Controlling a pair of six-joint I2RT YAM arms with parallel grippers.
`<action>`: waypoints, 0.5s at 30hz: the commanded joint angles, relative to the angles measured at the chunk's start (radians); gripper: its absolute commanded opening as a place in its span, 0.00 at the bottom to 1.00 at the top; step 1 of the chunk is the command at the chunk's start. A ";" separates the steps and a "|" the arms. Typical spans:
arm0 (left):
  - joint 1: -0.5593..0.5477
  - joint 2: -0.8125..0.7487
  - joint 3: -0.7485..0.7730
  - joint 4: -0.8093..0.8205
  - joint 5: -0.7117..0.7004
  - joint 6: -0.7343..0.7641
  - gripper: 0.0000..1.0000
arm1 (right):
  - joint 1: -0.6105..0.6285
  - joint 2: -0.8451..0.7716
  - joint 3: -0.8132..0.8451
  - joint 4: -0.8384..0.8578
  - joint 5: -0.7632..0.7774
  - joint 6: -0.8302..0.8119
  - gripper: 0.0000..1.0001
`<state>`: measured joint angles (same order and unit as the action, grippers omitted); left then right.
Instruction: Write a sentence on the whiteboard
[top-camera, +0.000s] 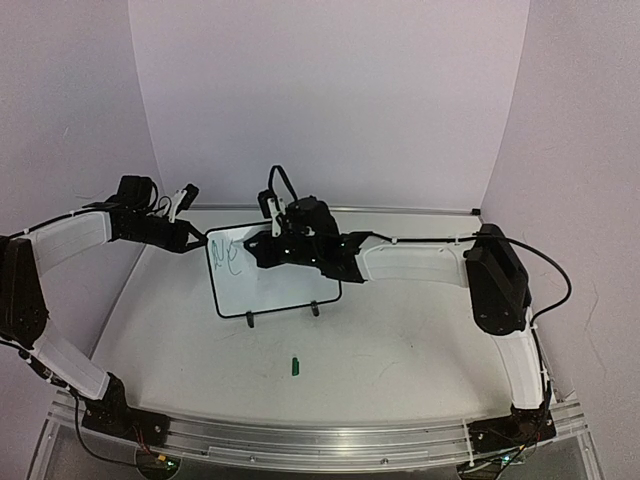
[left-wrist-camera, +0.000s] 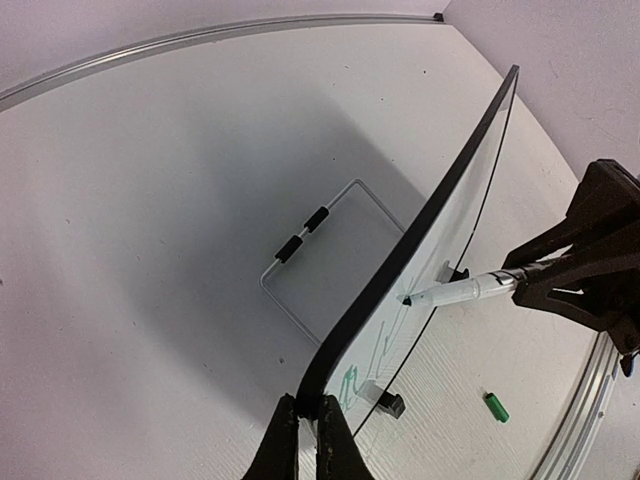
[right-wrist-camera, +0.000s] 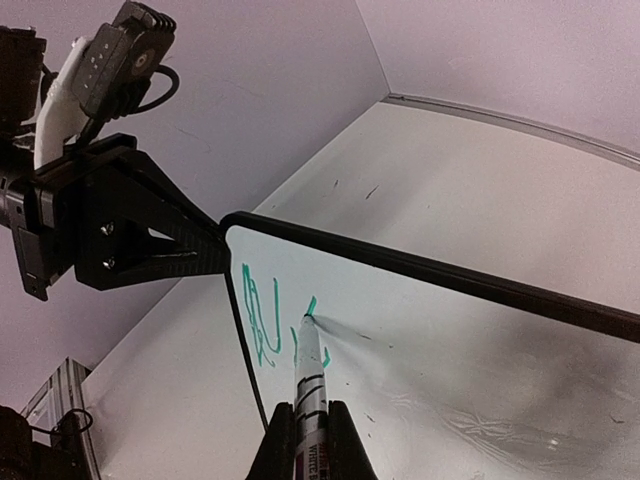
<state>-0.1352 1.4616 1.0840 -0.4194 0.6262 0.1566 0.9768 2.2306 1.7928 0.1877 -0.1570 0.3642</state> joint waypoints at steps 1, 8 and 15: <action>0.002 -0.006 -0.003 0.037 -0.005 0.017 0.00 | 0.002 0.016 0.053 -0.008 0.035 -0.018 0.00; 0.002 -0.006 -0.002 0.038 -0.005 0.018 0.00 | 0.002 -0.001 0.025 -0.013 0.051 -0.019 0.00; 0.003 -0.007 -0.002 0.038 -0.005 0.017 0.00 | 0.002 -0.020 -0.011 -0.013 0.060 -0.018 0.00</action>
<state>-0.1352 1.4616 1.0840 -0.4194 0.6258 0.1566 0.9772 2.2311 1.8022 0.1754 -0.1274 0.3595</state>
